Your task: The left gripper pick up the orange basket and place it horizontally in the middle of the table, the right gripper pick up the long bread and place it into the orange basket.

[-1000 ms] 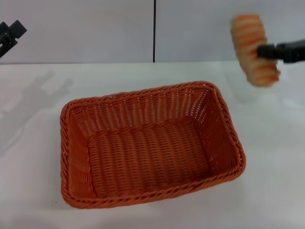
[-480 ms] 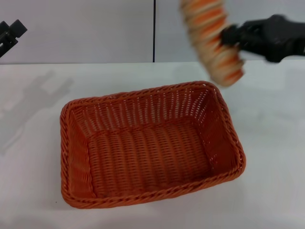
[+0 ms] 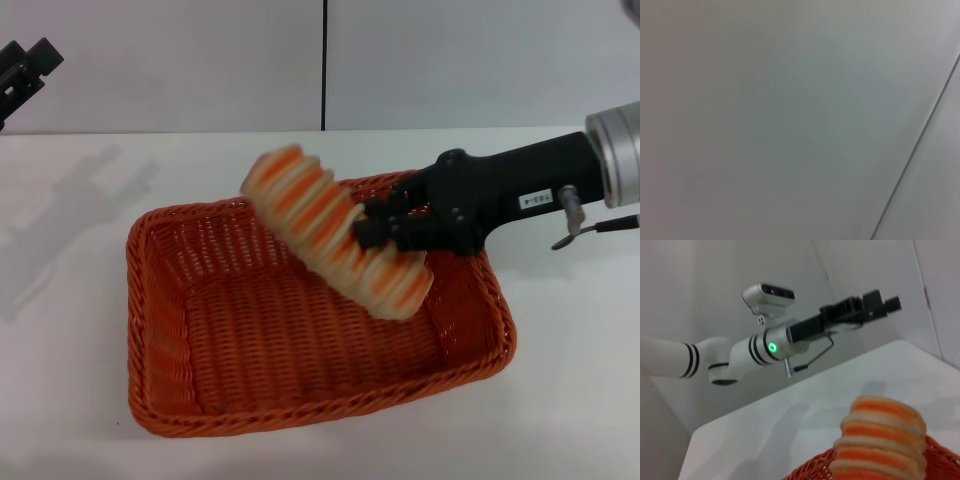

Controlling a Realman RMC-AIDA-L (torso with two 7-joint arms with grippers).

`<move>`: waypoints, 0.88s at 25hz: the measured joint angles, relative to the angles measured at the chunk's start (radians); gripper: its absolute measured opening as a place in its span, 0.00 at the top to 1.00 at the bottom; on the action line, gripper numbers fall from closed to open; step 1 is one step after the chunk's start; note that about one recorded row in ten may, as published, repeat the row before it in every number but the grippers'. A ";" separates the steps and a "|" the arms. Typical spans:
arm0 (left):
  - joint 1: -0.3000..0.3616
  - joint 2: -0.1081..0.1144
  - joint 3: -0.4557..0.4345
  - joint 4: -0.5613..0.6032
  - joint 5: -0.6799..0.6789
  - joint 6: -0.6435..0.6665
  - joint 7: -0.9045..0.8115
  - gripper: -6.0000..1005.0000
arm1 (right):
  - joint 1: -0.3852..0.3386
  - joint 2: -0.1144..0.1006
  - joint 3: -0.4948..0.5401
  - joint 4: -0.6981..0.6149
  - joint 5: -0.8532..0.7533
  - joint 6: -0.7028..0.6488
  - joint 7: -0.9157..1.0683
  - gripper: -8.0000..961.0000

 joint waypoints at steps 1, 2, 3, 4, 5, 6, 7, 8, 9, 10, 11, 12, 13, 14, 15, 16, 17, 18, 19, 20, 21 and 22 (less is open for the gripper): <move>0.000 0.000 0.000 0.000 0.000 0.000 0.000 0.19 | 0.004 0.001 0.000 0.008 -0.004 0.001 0.000 0.87; 0.000 0.000 0.000 0.000 0.000 0.000 0.000 0.19 | 0.006 0.001 -0.001 0.013 -0.006 0.001 0.000 0.85; 0.000 0.000 0.000 0.000 0.000 0.000 0.000 0.19 | 0.006 0.002 -0.001 0.016 -0.007 0.002 0.000 0.82; 0.000 0.000 0.000 0.000 0.000 0.000 0.000 0.19 | 0.006 0.002 0.000 0.017 -0.007 0.001 0.000 0.80; -0.001 -0.002 0.000 0.000 0.001 0.000 0.000 0.19 | 0.005 0.002 0.001 0.020 -0.007 0.000 -0.001 0.78; -0.001 -0.002 0.000 0.000 0.001 0.000 0.000 0.19 | 0.005 0.002 0.003 0.021 -0.006 -0.002 -0.001 0.75; -0.001 -0.002 0.000 0.000 0.001 0.000 0.000 0.19 | 0.005 0.002 0.005 0.022 -0.006 -0.005 -0.001 0.67; 0.000 -0.002 0.000 0.000 0.002 0.000 0.000 0.19 | 0.005 0.002 0.006 0.022 -0.005 -0.005 -0.001 0.60; 0.000 -0.002 0.000 0.000 0.002 0.000 0.000 0.19 | 0.004 0.002 0.006 0.023 -0.005 -0.006 -0.001 0.52; 0.001 -0.002 0.000 -0.006 0.002 0.001 0.000 0.19 | 0.003 0.002 0.007 0.023 -0.005 -0.006 -0.001 0.49; 0.001 -0.002 0.000 -0.010 0.002 0.002 0.000 0.19 | 0.001 0.003 0.007 0.022 -0.005 -0.006 -0.001 0.46; 0.001 -0.002 0.000 -0.010 0.002 0.002 0.000 0.19 | -0.002 0.003 0.011 0.021 -0.005 -0.006 -0.003 0.43; 0.001 -0.002 0.000 -0.010 0.002 0.002 0.000 0.19 | -0.004 0.003 0.014 0.020 -0.005 -0.007 -0.005 0.40; 0.001 -0.002 0.000 -0.013 0.003 0.004 0.000 0.19 | -0.009 0.003 0.026 0.018 -0.003 -0.007 -0.013 0.37; 0.002 -0.002 0.000 -0.014 0.003 0.005 0.000 0.19 | -0.015 0.005 0.041 0.017 0.000 -0.008 -0.024 0.35; 0.003 -0.003 0.000 -0.014 0.003 0.005 0.000 0.19 | -0.021 0.006 0.059 0.016 0.003 -0.009 -0.036 0.35; 0.005 -0.004 -0.001 -0.014 0.001 0.007 0.004 0.19 | -0.030 0.009 0.082 0.016 0.013 -0.010 -0.052 0.35; 0.005 -0.004 -0.001 -0.014 0.001 0.007 0.004 0.19 | -0.041 0.010 0.105 0.018 0.031 -0.012 -0.074 0.35; 0.007 -0.005 -0.002 -0.015 -0.002 0.010 0.010 0.19 | -0.056 0.011 0.129 0.021 0.054 -0.014 -0.098 0.35; 0.008 -0.005 -0.004 -0.017 -0.003 0.013 0.018 0.19 | -0.076 0.011 0.152 0.028 0.091 -0.018 -0.140 0.35; 0.008 -0.005 -0.004 -0.017 -0.003 0.013 0.018 0.19 | -0.093 0.011 0.172 0.035 0.120 -0.020 -0.174 0.35; 0.008 -0.005 -0.004 -0.017 -0.003 0.013 0.018 0.19 | -0.111 0.012 0.191 0.045 0.144 -0.020 -0.213 0.35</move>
